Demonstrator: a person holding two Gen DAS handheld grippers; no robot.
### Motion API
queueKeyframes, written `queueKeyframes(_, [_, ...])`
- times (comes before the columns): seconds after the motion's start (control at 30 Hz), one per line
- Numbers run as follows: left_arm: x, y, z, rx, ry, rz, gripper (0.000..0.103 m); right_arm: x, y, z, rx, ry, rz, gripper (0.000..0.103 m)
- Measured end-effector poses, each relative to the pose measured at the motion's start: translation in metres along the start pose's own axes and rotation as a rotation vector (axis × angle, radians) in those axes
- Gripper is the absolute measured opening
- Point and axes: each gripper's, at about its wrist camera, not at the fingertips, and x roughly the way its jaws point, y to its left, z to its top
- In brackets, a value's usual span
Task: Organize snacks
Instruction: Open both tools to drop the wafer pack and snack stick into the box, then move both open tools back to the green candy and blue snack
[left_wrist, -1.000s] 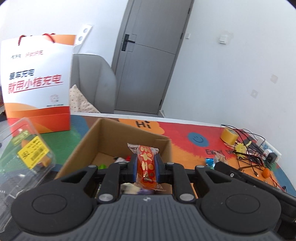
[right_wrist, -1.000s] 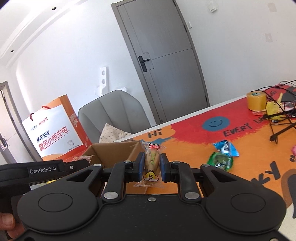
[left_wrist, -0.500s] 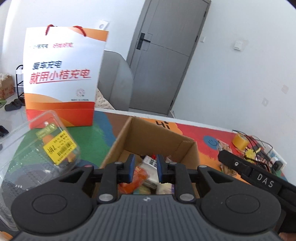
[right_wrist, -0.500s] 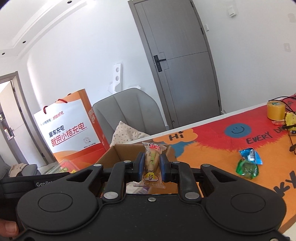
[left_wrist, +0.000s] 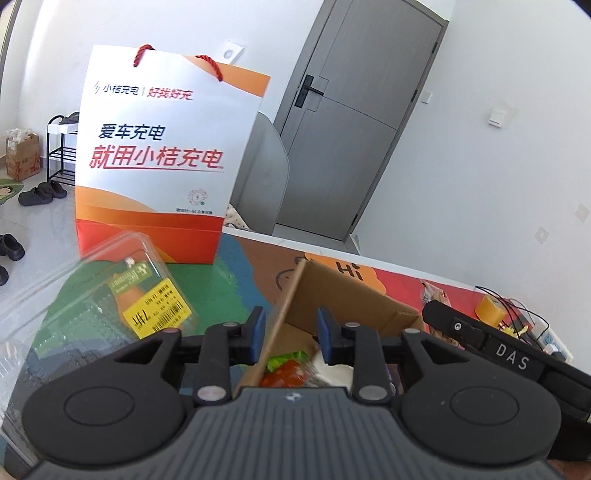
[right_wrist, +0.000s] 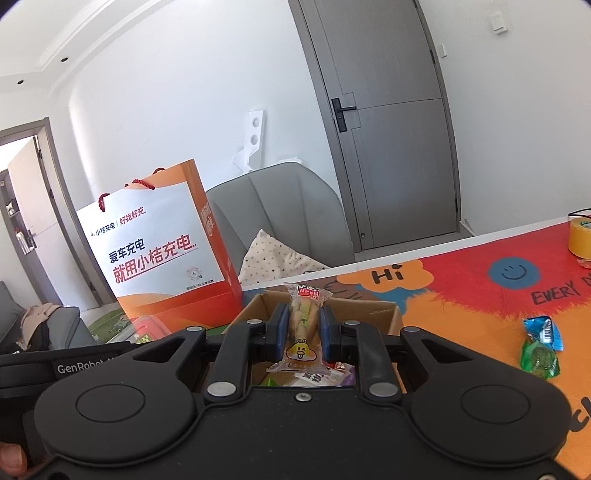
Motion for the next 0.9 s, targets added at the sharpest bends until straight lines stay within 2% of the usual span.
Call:
queueKeyframes(0.2, [0.004, 0.013, 0.012, -0.022, 0.002, 0.005, 0.034, 0.017, 0.012, 0.007, -0.017, 0.025, 0.000, 0.019])
queueKeyframes(0.4, [0.009, 0.024, 0.018, -0.044, 0.006, 0.013, 0.048, 0.035, 0.021, 0.012, -0.012, 0.039, 0.015, 0.021])
queueKeyframes(0.5, [0.010, 0.027, 0.018, -0.060, 0.008, 0.020, 0.056, 0.040, 0.019, 0.014, 0.028, 0.047, 0.047, 0.033])
queueKeyframes(0.53, [0.010, 0.028, 0.018, -0.063, 0.008, 0.022, 0.059, 0.041, 0.018, 0.014, 0.036, 0.050, 0.041, 0.040])
queueKeyframes(0.6, [0.010, 0.028, 0.018, -0.065, 0.007, 0.023, 0.064, 0.039, 0.016, 0.014, 0.041, 0.049, 0.021, 0.043])
queueKeyframes(0.73, [0.007, 0.021, 0.016, -0.053, -0.005, 0.035, 0.075, 0.028, 0.005, 0.012, 0.063, 0.039, -0.014, 0.056])
queueKeyframes(0.8, [0.006, 0.015, 0.014, -0.044, -0.010, 0.036, 0.077, 0.019, -0.001, 0.011, 0.068, 0.035, -0.026, 0.060])
queueKeyframes(0.9, [0.005, 0.006, 0.010, -0.034, -0.007, 0.031, 0.084, 0.007, -0.009, 0.008, 0.065, 0.026, -0.056, 0.073])
